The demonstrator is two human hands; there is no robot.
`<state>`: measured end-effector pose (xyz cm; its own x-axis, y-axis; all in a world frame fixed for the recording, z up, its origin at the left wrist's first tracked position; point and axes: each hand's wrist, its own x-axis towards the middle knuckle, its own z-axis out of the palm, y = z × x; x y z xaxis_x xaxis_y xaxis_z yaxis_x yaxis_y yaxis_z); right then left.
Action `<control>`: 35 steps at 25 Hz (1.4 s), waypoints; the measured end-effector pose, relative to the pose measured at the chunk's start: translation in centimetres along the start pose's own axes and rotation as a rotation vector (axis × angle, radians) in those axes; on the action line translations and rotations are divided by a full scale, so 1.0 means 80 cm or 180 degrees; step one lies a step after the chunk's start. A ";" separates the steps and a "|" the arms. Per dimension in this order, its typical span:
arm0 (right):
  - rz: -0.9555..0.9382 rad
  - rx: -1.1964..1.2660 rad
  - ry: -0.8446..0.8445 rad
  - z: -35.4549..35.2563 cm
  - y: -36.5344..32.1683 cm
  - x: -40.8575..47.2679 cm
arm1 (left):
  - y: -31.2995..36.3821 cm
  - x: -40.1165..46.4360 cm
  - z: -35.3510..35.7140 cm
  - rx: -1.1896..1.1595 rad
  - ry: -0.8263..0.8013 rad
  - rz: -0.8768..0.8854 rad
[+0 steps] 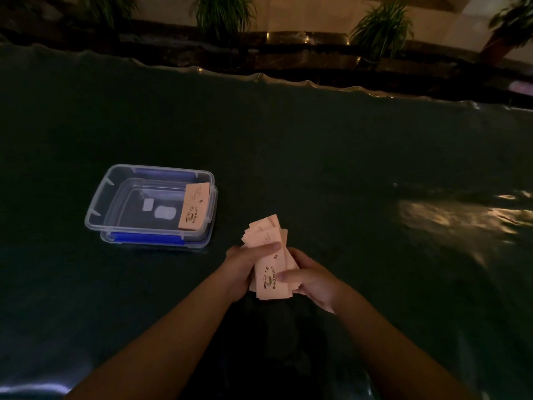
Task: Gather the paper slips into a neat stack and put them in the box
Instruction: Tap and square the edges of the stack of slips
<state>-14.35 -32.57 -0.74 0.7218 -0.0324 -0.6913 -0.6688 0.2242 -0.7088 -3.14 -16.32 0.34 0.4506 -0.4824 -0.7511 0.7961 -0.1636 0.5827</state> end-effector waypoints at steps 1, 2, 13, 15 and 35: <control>-0.0039 -0.0172 -0.0009 0.001 -0.003 0.001 | 0.000 -0.001 -0.004 0.0086 -0.0110 0.0013; -0.0074 -0.0346 -0.0029 0.003 -0.006 0.002 | 0.000 -0.002 -0.008 0.0224 -0.0211 0.0061; -0.0930 -0.0877 0.0400 0.035 -0.006 0.023 | -0.006 -0.003 -0.016 0.1680 -0.0473 0.1421; -0.1107 -0.0867 0.0519 0.043 -0.003 0.024 | -0.006 0.000 -0.020 0.1918 -0.0526 0.1497; -0.0980 -0.1425 0.0433 0.051 0.021 0.032 | -0.034 0.022 -0.065 0.2727 -0.0561 0.1579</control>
<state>-12.93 -28.31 -3.13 0.8862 -0.1629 -0.4338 -0.4624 -0.2500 -0.8507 -2.39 -12.27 -4.20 0.5311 -0.7731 -0.3468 -0.0556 -0.4403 0.8961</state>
